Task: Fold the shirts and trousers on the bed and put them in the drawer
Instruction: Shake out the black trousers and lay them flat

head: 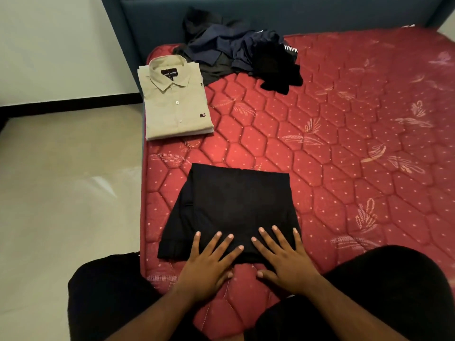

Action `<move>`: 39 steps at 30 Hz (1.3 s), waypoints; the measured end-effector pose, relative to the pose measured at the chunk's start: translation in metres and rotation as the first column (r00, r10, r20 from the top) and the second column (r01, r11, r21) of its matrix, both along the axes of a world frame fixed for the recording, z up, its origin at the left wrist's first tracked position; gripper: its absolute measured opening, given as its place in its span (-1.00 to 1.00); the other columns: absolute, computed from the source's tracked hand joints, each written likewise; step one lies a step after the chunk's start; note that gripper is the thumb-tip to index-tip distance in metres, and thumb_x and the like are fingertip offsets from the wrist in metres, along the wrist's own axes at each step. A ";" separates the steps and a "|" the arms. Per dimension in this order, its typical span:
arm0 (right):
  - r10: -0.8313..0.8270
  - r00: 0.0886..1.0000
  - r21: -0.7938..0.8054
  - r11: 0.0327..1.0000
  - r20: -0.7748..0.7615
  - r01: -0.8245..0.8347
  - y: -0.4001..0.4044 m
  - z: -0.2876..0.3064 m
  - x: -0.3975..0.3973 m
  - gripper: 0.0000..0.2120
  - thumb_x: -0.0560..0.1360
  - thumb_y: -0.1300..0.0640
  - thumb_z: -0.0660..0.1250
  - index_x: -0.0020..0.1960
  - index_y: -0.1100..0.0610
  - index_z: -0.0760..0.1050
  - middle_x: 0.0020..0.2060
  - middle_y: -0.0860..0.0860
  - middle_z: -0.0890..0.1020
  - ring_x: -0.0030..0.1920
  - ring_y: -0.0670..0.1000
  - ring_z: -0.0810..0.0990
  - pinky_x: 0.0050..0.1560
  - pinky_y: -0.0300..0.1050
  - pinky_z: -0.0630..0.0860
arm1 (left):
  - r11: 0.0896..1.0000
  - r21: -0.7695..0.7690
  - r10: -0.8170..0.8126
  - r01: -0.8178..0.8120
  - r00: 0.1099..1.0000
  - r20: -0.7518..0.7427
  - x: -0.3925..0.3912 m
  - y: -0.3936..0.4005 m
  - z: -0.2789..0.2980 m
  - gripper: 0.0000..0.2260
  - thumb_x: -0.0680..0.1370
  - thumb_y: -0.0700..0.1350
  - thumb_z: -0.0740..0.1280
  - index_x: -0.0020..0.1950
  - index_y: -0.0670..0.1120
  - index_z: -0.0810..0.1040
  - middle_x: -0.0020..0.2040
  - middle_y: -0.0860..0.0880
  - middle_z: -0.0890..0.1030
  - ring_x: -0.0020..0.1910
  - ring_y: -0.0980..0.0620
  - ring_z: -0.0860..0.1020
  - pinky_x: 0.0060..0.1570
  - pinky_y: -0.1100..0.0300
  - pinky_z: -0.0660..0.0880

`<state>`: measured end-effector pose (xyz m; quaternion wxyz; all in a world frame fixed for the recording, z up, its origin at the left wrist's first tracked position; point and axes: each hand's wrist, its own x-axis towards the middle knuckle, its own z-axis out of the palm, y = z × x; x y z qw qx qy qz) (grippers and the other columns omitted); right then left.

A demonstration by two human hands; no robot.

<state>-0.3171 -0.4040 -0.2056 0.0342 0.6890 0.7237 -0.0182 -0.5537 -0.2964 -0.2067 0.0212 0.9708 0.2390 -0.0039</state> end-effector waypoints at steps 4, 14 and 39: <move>-0.095 0.991 0.148 0.983 -0.098 0.109 0.004 -0.002 0.003 -0.42 0.51 -0.39 0.03 0.35 -0.11 0.44 0.42 0.03 0.42 0.46 0.06 0.22 0.37 0.27 0.15 | 0.996 -0.050 0.081 -0.071 0.963 0.259 0.006 0.007 0.001 -0.59 0.52 0.26 0.18 0.31 0.15 0.51 0.35 0.03 0.51 0.37 -0.03 0.45 0.40 -0.27 -0.02; -0.626 -0.266 -0.639 0.501 -0.734 0.584 0.041 0.028 0.040 -0.57 0.30 0.21 0.58 0.14 0.21 0.57 0.00 0.11 0.68 -0.14 0.00 0.66 -0.20 -0.20 0.60 | 0.104 -0.787 0.910 -0.608 0.377 -0.171 0.003 0.099 0.050 -0.35 0.31 0.01 0.61 0.30 -0.16 0.46 0.18 -0.16 0.58 0.10 -0.17 0.58 0.07 0.02 0.52; -0.783 0.524 -0.193 0.602 -0.336 0.775 0.046 0.197 0.540 -0.74 0.35 0.22 0.51 0.02 0.24 0.60 -0.12 0.14 0.62 0.00 0.12 0.61 -0.13 -0.17 0.41 | -0.023 -0.959 0.898 0.283 0.427 0.105 0.520 0.001 0.076 -0.60 0.41 -0.52 0.33 0.10 -0.09 0.56 -0.06 0.01 0.68 -0.15 0.02 0.65 -0.15 0.19 0.60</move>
